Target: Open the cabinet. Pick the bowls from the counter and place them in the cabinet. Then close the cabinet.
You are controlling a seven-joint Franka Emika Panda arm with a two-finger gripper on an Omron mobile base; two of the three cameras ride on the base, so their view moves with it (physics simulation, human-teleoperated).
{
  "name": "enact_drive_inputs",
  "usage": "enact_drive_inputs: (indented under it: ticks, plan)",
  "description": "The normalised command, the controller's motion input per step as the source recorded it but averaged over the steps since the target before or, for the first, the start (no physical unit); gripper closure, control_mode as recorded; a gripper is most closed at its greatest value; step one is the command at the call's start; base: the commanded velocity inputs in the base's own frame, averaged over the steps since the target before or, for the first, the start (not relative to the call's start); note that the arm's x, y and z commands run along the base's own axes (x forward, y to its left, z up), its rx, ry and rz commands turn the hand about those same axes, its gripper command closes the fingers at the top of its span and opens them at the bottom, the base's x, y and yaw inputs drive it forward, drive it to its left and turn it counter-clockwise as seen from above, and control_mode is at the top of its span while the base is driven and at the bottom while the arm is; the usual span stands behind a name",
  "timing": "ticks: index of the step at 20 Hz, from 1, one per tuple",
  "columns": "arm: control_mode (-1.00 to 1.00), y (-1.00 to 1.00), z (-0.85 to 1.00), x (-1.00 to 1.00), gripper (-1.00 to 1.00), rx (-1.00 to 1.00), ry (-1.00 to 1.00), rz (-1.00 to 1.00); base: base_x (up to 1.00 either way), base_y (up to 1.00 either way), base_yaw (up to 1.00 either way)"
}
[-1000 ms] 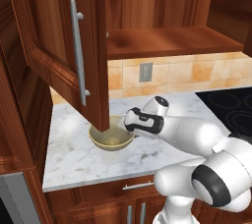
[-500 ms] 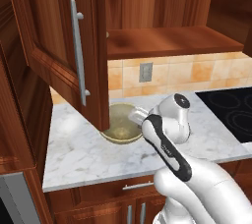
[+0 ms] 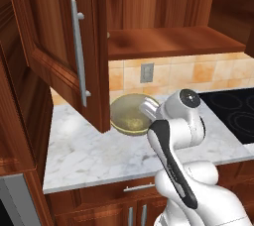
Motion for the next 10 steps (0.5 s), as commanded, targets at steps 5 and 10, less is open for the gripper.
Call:
enact_drive_inputs:
  ticks: [5,10]
  plan:
    - [-1.0,-0.38,0.6,-0.51,1.0,0.06,0.03,-0.2,0.0,0.0,0.0]
    - [-1.0,-0.34,0.39,-0.62,1.0,0.05,0.0,-0.03,0.0,0.0,0.0]
